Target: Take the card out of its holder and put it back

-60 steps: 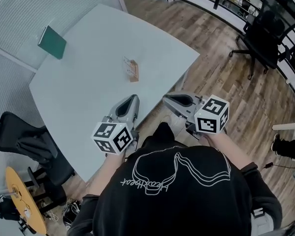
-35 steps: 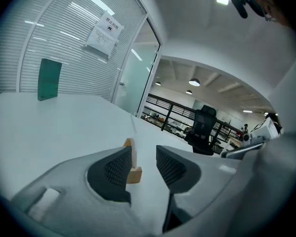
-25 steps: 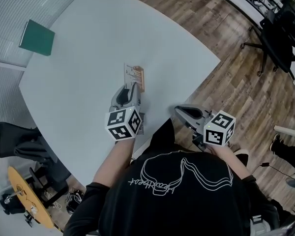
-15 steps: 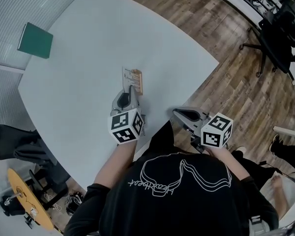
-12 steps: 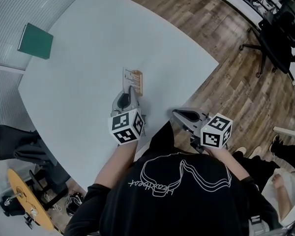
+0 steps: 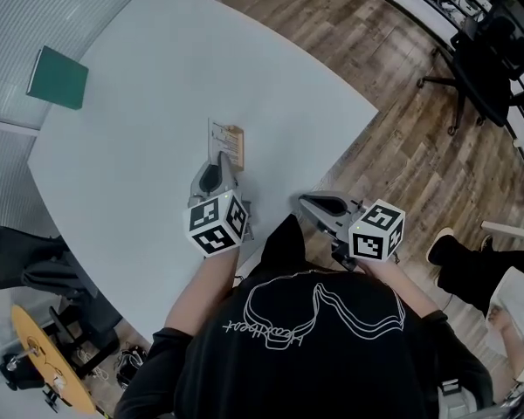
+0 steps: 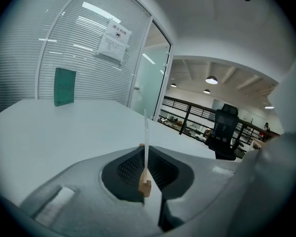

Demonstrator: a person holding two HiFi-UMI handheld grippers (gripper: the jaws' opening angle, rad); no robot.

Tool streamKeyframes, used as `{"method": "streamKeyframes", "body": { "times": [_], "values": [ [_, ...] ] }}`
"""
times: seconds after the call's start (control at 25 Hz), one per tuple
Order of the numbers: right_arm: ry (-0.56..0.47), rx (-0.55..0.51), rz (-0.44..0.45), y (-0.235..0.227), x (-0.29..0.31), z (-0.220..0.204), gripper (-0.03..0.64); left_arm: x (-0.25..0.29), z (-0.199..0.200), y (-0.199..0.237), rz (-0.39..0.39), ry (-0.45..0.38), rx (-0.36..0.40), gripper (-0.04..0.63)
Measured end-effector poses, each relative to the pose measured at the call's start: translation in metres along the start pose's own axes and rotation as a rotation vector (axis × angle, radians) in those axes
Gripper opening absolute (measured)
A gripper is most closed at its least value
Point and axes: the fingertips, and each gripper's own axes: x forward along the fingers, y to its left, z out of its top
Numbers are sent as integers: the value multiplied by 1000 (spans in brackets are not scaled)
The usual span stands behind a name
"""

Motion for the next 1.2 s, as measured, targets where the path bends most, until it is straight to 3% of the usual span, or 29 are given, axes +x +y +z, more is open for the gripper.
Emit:
{"method": "streamKeyframes", "body": {
  "times": [0.64,1.0,1.2],
  "values": [
    [-47,-27,-33,14,-34,-1,6,-33,34,-5,-21,-108,-23,26],
    [-86,-72,-46,39,-62,2,6,-75,57,-30,-96,-192,41,25],
    [-131,-97,-26,60,-78,13,6,-108,57,-45,-167,-190,18,25]
  ]
}}
